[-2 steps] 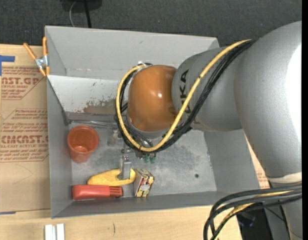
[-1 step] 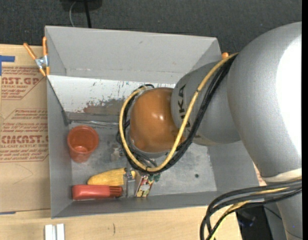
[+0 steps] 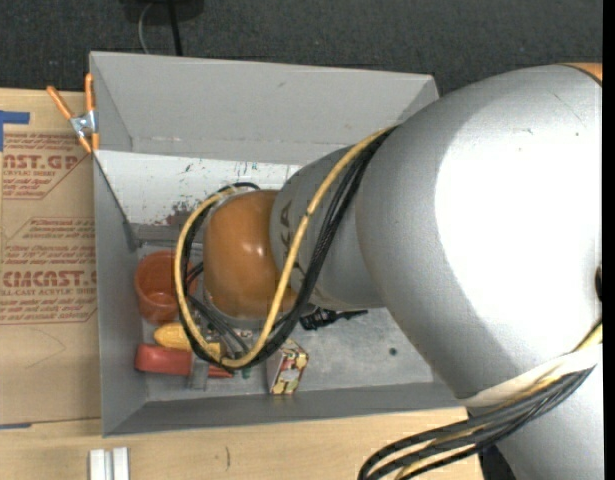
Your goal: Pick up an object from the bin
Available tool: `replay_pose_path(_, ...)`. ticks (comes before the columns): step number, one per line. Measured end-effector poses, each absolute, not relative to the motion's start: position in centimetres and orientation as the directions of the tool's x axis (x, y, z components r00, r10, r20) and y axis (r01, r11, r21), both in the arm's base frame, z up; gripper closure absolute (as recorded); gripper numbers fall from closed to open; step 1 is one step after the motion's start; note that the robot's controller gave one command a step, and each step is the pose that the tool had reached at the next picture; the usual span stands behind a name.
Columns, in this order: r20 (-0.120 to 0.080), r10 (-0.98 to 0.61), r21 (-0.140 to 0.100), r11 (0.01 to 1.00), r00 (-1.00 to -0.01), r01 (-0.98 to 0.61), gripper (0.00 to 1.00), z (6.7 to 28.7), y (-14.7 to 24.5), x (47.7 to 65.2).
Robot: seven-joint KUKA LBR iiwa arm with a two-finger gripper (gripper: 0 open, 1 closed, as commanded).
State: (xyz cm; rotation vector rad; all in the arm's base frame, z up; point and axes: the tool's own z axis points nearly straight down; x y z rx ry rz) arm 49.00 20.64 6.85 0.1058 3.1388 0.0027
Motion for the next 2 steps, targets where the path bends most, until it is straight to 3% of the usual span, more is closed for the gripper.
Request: replay_pose_path(2, 0.004, 0.088, -0.01, 0.996, -0.996, 0.088, 1.0, 6.85, 21.12, 49.48)
